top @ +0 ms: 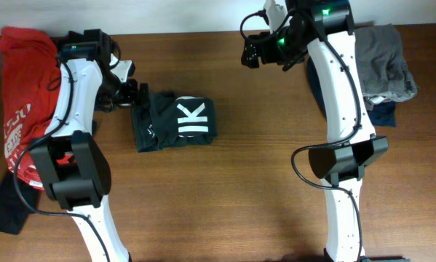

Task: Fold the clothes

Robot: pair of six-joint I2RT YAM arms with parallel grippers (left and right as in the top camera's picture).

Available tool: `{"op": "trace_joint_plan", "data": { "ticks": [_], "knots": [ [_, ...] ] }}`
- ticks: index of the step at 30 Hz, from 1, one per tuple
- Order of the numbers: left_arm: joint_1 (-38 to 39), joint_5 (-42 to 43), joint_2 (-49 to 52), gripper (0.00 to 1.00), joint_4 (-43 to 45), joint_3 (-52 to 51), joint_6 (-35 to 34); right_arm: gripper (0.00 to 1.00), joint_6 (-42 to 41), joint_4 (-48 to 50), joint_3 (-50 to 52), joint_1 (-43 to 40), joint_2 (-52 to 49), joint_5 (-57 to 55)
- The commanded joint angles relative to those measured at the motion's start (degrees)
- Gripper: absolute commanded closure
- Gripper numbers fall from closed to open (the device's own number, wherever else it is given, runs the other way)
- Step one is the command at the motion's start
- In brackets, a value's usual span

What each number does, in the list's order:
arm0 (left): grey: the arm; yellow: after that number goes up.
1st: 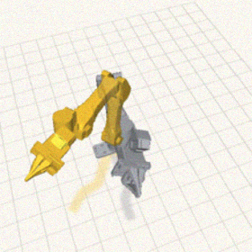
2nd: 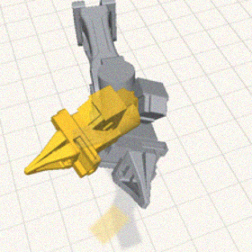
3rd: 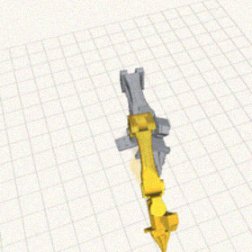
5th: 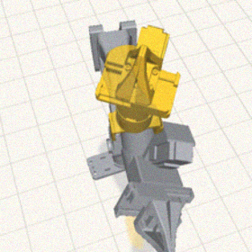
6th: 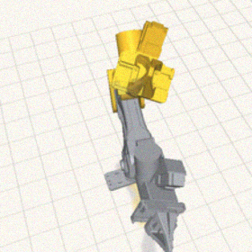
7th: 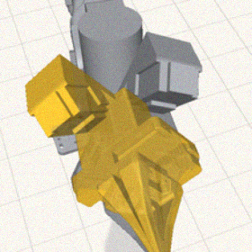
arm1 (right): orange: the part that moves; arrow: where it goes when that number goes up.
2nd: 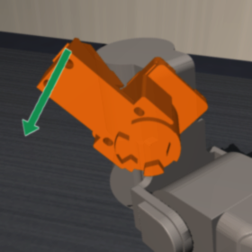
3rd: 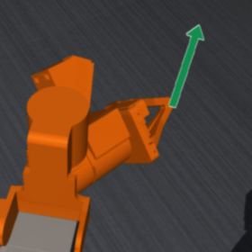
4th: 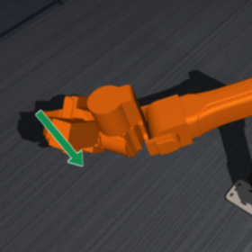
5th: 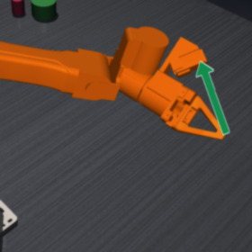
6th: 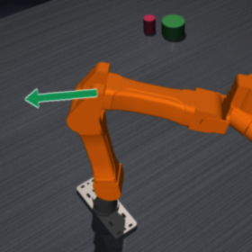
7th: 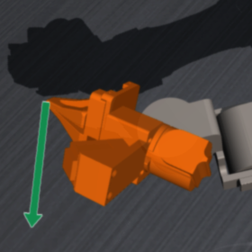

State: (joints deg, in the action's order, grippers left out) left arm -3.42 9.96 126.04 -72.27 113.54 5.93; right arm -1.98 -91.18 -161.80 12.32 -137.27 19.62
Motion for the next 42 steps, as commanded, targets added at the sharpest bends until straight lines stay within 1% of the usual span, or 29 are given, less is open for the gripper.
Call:
{"op": "trace_joint_plan", "data": {
  "ticks": [1, 3, 5, 6, 7, 10, 11, 14, 18, 23, 26, 29, 34, 36, 42],
  "knots": [
    [-0.5, 1.2, -0.7, 0.01, 2.9, 0.4, -0.4, 0.07, 1.9, -0.7, 1.5, 1.8, -0.3, 1.8],
    [-1.3, 1.2, -1.5, 0.01, 4.7, 2.3, -1.5, 0.18, 1.5, -1.2, 3.8, 3.5, -0.9, 2.2],
    [-2.1, 1.2, -2.1, 0.01, 5.9, 4.1, -2.3, 0.42, 1.5, -1.3, 6.8, 5.1, -1.4, 2.7],
    [-2.6, 1.2, -2.3, 0.01, 6.7, 4.9, -2.6, 0.6, 1.5, -1.1, 8.3, 5.9, -1.5, 2.7],
    [-3.2, 1.2, -2.6, 0.01, 7.4, 5.4, -3.1, 0.72, 1.6, -0.6, 10.1, 7.0, -1.7, 2.7],
    [-4.7, 1.2, -2.9, 0.01, 10.2, 5.7, -5.8, 0.92, 1.6, 2.3, 16.0, 10.2, -1.9, 2.7],
    [-5.1, 1.2, -2.9, 0.01, 10.8, 5.7, -6.4, 0.96, 1.7, 3.3, 17.8, 11.1, -1.9, 2.7],
    [-5.7, 1.1, -2.8, 0.01, 11.7, 5.4, -6.4, 0.96, 1.8, 7.4, 23.2, 14.0, -1.9, 2.6],
    [-5.7, -0.3, -2.8, 0.01, 11.6, 5.4, -6.4, 0.96, 1.8, 15.3, 30.7, 16.6, -1.9, 2.6],
    [-5.7, -0.3, -2.8, 0.01, 11.8, 5.4, -6.4, 0.96, 1.8, 24.7, 38.4, 17.4, -1.9, 2.4],
    [-5.8, -0.3, -2.8, 0.01, 11.8, 5.4, -6.4, 0.96, 3.8, 27.4, 41.2, 17.3, -2.0, 2.2],
    [-5.7, -0.3, -2.8, 0.01, 11.8, 5.4, -6.4, 0.96, 5.0, 28.3, 42.5, 17.2, -2.0, -0.4],
    [-5.7, -0.3, -2.8, 0.01, 11.8, 5.4, -6.4, 0.96, 7.3, 29.0, 42.7, 16.8, -2.0, -11.4],
    [-5.7, -0.3, -2.8, 0.01, 11.8, 5.4, -6.4, 0.96, 7.8, 29.8, 42.7, 15.8, -2.0, -13.7],
    [-5.8, -0.3, -2.8, 0.01, 11.9, 5.4, -6.4, 0.96, 9.2, 36.0, 42.7, 10.4, -2.0, -14.1]
  ]
}}
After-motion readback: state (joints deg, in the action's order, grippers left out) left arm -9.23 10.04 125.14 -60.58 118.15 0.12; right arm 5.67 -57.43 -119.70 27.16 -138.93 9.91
